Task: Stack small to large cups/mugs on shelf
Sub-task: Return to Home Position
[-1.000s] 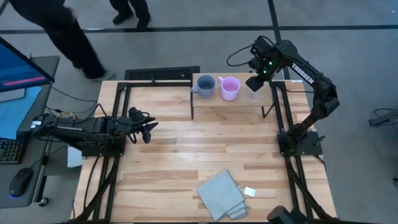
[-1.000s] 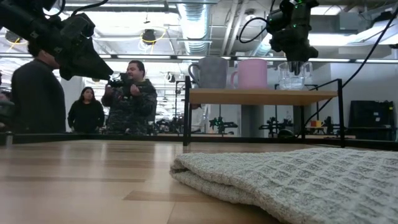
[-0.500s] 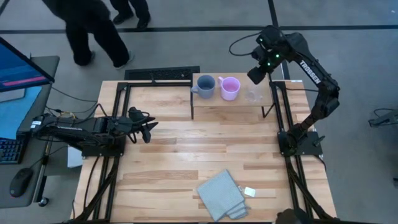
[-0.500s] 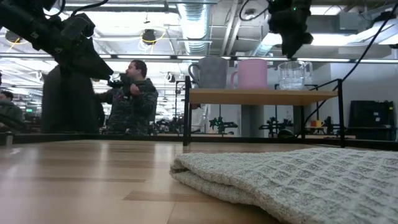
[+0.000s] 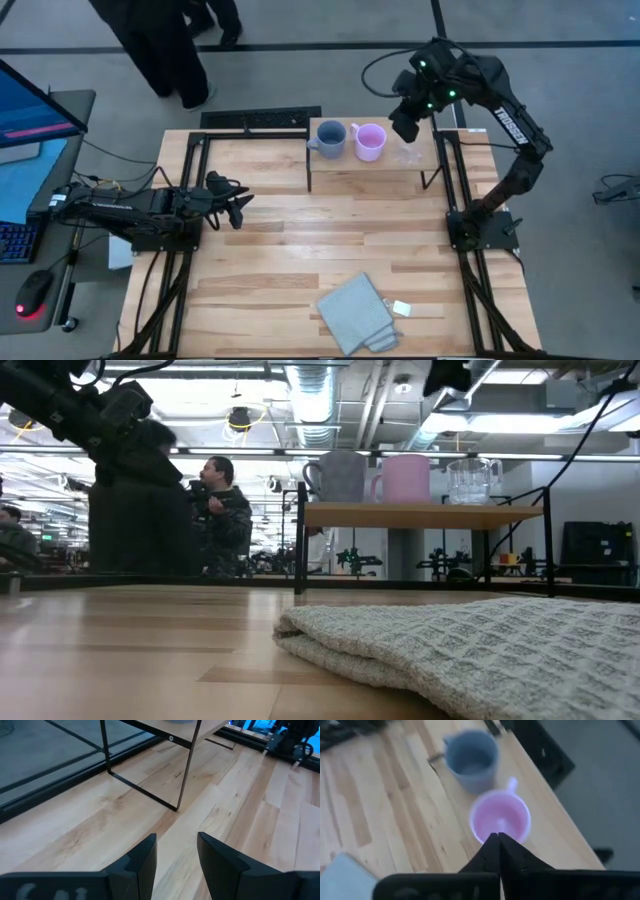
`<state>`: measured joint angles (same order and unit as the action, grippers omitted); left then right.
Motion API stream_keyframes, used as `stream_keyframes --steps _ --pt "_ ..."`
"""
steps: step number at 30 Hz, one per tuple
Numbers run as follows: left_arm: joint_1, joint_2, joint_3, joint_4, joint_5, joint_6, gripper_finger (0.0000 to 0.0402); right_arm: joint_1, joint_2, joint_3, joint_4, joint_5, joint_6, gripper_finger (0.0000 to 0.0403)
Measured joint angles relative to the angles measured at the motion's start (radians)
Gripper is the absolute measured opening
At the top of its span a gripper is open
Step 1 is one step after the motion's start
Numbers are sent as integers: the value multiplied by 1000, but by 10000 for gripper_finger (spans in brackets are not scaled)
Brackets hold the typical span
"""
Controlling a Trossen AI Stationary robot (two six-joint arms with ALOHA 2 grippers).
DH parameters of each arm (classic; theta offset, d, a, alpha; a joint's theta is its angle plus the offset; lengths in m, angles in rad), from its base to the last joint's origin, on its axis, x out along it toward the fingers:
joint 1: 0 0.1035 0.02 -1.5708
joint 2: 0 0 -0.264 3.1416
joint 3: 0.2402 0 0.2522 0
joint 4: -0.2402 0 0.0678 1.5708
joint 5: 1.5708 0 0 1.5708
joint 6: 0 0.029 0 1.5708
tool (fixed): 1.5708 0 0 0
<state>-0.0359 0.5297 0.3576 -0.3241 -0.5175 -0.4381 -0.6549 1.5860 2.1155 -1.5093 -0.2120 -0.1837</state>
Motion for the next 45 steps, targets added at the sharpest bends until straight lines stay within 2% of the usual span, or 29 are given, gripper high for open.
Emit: stream_keyframes --steps 2,7,10,16,21,30,36,45 --pt "0 0 0 0 0 -6 132 36 -14 3 40 3 5 11" --pt "0 0 0 0 0 -19 132 141 -64 5 146 3 20 22" --pt "0 0 0 0 0 -19 132 201 -88 5 170 10 17 8" --pt "0 0 0 5 -31 -19 132 284 -136 -57 178 146 34 5" --pt "0 0 0 55 -25 11 113 314 -212 -220 282 158 69 3" --pt "0 0 0 85 -48 60 8 341 -391 -568 563 158 138 1" --pt "0 -1 0 107 -83 87 2 368 -478 -752 703 163 182 1" --pt "1 -35 0 107 -71 87 0 369 -614 -1064 953 158 206 0"
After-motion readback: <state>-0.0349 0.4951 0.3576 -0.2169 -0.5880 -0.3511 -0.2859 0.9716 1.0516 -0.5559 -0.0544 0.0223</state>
